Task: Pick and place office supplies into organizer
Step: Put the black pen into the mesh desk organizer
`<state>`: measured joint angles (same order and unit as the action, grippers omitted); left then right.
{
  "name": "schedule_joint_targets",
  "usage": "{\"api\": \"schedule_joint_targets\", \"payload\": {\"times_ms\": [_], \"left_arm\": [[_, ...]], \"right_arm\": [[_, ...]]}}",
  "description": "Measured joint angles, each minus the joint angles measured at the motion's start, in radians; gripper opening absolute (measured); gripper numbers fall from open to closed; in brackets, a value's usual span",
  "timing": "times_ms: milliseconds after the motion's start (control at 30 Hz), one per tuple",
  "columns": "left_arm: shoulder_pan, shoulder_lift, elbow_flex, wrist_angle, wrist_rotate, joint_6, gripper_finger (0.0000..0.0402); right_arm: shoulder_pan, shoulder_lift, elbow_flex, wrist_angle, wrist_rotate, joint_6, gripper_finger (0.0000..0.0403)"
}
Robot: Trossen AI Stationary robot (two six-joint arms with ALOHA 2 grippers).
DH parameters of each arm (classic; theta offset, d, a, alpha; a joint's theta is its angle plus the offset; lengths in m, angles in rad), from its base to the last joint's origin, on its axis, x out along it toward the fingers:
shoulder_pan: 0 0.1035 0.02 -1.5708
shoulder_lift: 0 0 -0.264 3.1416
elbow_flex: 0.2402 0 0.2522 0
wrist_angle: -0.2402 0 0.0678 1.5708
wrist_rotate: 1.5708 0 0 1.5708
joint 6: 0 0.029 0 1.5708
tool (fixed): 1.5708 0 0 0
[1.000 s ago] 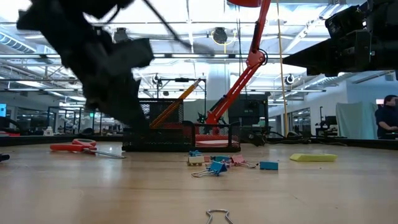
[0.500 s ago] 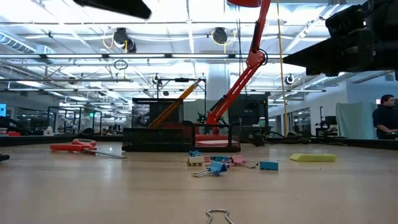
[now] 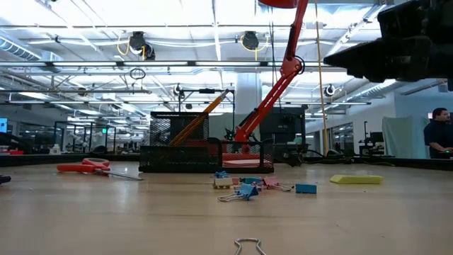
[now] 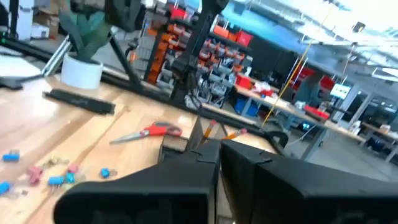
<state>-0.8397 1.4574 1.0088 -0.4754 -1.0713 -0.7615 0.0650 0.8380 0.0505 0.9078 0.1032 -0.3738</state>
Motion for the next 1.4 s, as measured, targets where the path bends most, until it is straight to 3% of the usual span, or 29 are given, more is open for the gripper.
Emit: {"api": "schedule_joint_targets", "payload": {"times_ms": [233, 433, 533, 667, 867, 967, 1100, 1167, 1300, 1400], "left_arm": [[-0.033, 0.000, 0.001, -0.006, 0.090, -0.191, 0.0001], [-0.063, 0.015, 0.085, -0.187, 0.118, -0.255, 0.0000], [-0.064, 0.013, 0.152, -0.278, 0.079, -0.135, 0.0000], [-0.037, -0.024, 0.233, -0.333, 0.044, 0.157, 0.0000], [0.058, -0.221, 0.219, -0.327, 0.031, 0.471, 0.0000], [0.102, -0.360, 0.152, -0.207, 0.087, 0.640, 0.0000], [0.106, -0.574, 0.001, 0.126, 0.280, 0.984, 0.0000], [0.086, -0.677, -0.079, 0.265, 0.301, 1.080, 0.0000], [0.056, -0.823, -0.218, 0.345, 0.215, 1.097, 0.0000], [0.048, -0.842, -0.305, 0.354, 0.207, 1.067, 0.0000]], "right_arm": [[0.000, 0.000, 0.000, 0.049, 0.000, 0.087, 0.0009], [0.000, 0.000, 0.000, 0.044, 0.000, 0.144, 0.0009], [0.000, 0.000, 0.000, 0.041, 0.000, 0.170, 0.0009], [0.000, 0.000, 0.000, 0.039, -0.002, 0.183, 0.0009], [0.000, 0.000, 0.000, 0.042, -0.003, 0.178, 0.0009], [0.000, 0.000, 0.000, 0.046, -0.003, 0.168, 0.0009], [0.000, 0.000, 0.000, 0.046, -0.003, 0.152, 0.0009], [0.000, 0.000, 0.000, 0.045, -0.003, 0.150, 0.0009], [0.000, 0.000, 0.000, 0.036, -0.003, 0.151, 0.0009], [0.000, 0.000, 0.000, 0.009, -0.003, 0.152, 0.0009]]}}
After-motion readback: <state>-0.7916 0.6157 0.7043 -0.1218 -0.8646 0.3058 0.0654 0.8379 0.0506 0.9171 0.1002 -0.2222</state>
